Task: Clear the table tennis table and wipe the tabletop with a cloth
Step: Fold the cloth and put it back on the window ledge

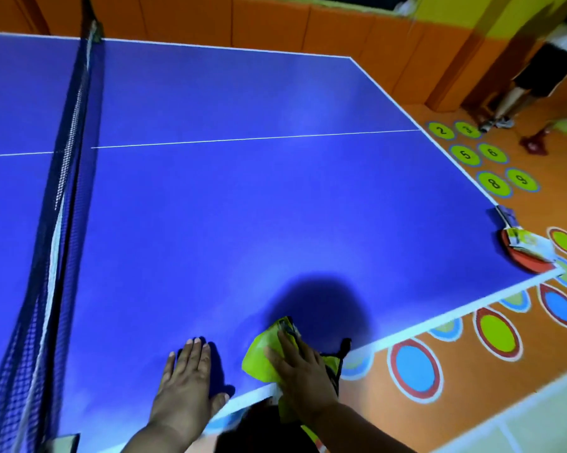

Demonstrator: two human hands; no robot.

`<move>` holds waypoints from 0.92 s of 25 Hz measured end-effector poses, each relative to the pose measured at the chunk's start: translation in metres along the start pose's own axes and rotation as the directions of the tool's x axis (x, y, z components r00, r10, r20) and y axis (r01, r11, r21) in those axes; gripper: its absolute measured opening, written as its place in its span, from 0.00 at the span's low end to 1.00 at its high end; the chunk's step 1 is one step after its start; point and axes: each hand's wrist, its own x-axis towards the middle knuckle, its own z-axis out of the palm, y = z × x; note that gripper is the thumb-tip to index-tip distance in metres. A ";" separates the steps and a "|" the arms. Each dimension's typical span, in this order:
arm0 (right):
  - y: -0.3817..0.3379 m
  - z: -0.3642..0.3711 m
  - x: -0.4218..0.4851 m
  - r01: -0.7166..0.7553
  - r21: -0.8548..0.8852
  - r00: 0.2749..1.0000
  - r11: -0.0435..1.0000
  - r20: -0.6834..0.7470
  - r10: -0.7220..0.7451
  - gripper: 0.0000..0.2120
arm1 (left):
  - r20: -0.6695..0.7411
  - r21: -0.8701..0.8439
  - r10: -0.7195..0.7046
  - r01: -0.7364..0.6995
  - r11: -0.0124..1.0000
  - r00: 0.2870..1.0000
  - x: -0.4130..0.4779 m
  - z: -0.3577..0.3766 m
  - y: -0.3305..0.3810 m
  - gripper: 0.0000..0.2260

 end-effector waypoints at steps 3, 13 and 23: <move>0.010 0.003 -0.037 -0.018 -0.081 0.998 0.997 0.052 0.022 0.35 | 0.006 0.089 0.002 -0.003 0.996 1.000 -0.003 -0.005 0.013 0.38; 0.104 -0.042 -0.156 -0.408 0.298 0.815 0.863 -0.308 0.492 0.43 | -0.216 0.162 0.162 -0.128 0.978 0.963 0.004 -0.072 0.140 0.37; 0.246 -0.124 -0.262 0.026 0.640 0.412 0.768 -0.707 0.575 0.44 | -0.223 0.300 0.420 -0.348 0.888 0.880 0.061 -0.076 0.375 0.38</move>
